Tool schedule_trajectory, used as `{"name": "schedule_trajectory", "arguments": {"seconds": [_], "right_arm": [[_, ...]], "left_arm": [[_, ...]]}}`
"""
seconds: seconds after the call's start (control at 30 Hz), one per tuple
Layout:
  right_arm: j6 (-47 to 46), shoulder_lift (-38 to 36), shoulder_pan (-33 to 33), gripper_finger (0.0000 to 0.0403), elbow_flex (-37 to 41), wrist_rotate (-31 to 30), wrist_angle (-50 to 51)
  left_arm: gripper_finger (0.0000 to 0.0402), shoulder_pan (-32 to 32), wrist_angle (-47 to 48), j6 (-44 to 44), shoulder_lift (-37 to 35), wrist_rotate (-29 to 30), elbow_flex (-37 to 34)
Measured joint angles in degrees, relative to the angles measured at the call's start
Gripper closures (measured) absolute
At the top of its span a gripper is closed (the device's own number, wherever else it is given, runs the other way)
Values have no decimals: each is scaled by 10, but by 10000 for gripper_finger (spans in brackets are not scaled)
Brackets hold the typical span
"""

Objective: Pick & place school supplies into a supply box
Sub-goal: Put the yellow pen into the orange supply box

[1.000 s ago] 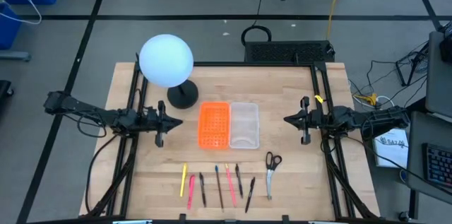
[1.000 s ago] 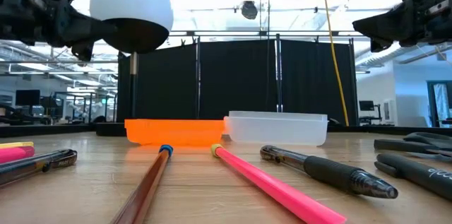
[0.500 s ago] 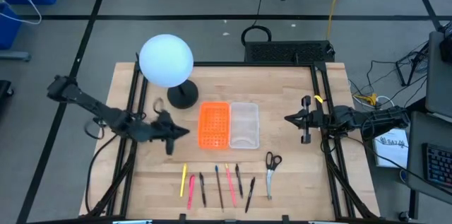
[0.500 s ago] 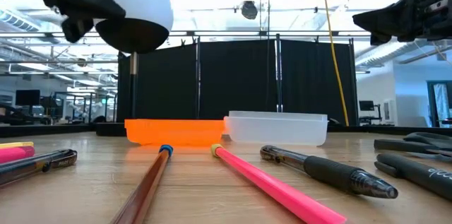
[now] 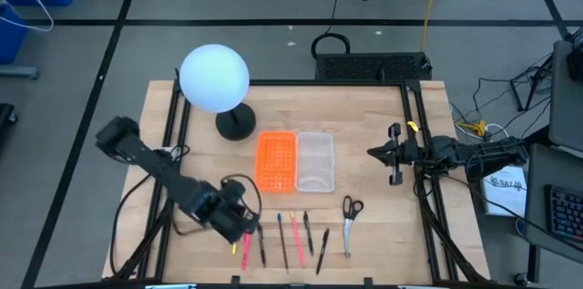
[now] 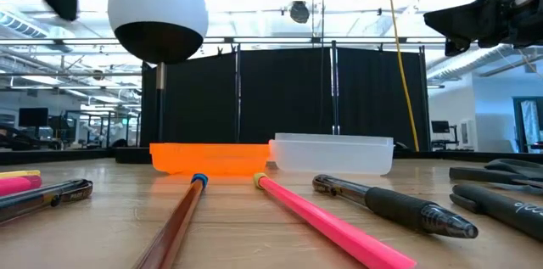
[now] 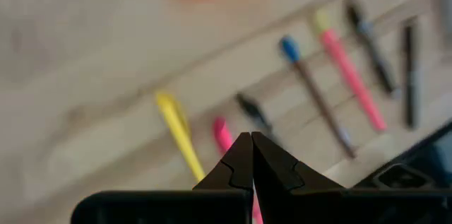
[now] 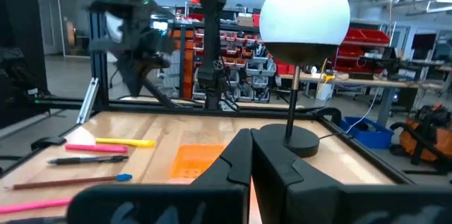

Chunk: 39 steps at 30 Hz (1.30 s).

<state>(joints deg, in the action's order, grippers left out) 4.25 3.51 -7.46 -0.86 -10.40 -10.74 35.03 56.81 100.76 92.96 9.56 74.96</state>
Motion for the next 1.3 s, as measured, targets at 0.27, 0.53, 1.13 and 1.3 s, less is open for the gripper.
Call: {"name": "schedule_trajectory", "arguments": {"seconds": [0.27, 0.53, 1.13, 1.3], "right_arm": [[-6, 0, 0, 403, 0, 1, 6], [-6, 0, 0, 403, 0, 1, 2], [-6, 0, 0, 403, 0, 1, 3], [-6, 0, 0, 403, 0, 0, 3]], "left_arm": [[394, 8, -1, -23, 104, -80, 25], [392, 12, 2, 0, 158, -116, 24], [199, 48, 30, 74, 163, -105, 10], [188, 44, 29, 75, 164, -95, 10]]}}
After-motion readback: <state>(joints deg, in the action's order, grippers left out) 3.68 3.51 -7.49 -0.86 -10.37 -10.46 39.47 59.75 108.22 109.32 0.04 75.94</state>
